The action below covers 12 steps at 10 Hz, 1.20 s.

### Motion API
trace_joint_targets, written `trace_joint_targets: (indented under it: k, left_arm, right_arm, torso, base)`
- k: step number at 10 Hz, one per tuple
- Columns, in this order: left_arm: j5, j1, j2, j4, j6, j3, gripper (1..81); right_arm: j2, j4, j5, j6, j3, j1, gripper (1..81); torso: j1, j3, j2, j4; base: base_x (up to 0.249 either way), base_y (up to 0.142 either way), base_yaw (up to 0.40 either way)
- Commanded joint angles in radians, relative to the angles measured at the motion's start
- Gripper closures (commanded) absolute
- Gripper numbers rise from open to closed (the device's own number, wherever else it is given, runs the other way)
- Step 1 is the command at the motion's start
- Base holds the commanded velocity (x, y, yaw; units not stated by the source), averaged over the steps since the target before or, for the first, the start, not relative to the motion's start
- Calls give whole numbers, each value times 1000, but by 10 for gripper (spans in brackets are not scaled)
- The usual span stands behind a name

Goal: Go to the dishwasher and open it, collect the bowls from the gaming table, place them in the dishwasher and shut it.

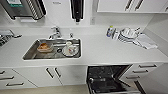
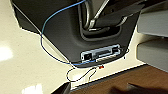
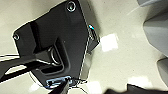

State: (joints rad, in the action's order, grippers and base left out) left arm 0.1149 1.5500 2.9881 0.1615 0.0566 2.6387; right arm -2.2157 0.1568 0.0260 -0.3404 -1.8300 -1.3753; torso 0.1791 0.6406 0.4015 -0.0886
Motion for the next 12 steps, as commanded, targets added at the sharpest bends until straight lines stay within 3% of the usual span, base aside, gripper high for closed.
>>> trace_joint_targets:
  k: [1, 6, 12]
  left_arm:
    - [-75, 23, 6, 1, -1, -6, 10]
    - [-72, 17, 6, 1, -3, -2, 10]
    - [-75, 17, 11, 3, -3, 18, 10]
  right_arm:
    - [-43, 46, 38, 24, -78, -81, 10]
    - [-164, 78, 69, 23, -193, -140, 10]
    - [-210, 64, 55, 2, -222, -52, 10]
  torso:
    - [62, 0, 97, 0]
    - [177, -1, 282, 0]
    - [314, -2, 502, 0]
  base:
    - [0, 0, 0]
    - [0, 0, 0]
    - [0, 0, 0]
